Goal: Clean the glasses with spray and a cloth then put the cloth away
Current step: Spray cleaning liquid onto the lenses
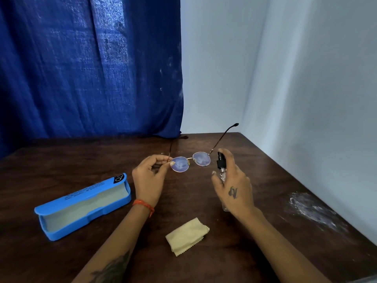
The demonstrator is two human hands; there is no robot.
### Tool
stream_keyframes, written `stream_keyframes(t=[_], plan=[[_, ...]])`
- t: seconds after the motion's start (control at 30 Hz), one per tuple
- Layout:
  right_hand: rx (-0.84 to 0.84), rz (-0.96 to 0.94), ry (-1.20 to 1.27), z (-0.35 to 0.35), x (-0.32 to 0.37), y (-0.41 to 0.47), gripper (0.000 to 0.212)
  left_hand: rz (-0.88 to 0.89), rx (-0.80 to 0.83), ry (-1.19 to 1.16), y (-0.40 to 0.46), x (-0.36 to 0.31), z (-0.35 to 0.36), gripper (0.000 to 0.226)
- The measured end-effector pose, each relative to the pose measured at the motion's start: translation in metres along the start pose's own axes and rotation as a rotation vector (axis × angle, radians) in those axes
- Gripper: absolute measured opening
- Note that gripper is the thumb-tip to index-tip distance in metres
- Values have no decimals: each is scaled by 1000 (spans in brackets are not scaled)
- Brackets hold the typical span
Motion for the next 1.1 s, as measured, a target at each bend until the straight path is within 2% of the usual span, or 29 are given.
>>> stream_keyframes(t=[0.17,0.3,0.47,0.57,0.8,0.93,1.1], plan=[[-74,-5,125,-3,1,1,63,-12,-1,2,1,2,0,15],[-13,-109,163,4,15,-4,61,-14,3,10,0,4,0,15],[70,-199,82,14,24,-10,58,-7,10,16,0,3,0,15],[40,-155,114,14,19,-8,61,-11,8,14,0,3,0,15],[-156,47,302,-8,-15,9,69,-33,11,-3,-1,5,1,16],[-144,98,401,-5,-36,17,74,-42,16,-10,-2,5,2,13],[-119,72,390,3,-45,18,76,-51,25,-7,-3,7,3,14]])
Point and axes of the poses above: each hand's wrist, its own y-axis towards the middle knuckle, its own z-axis out of the palm, x = y × z, the point moved 6 cm from there along y, towards the middle knuckle, and after that the axes turned 5 degrees about z, right-handed, at the moved point
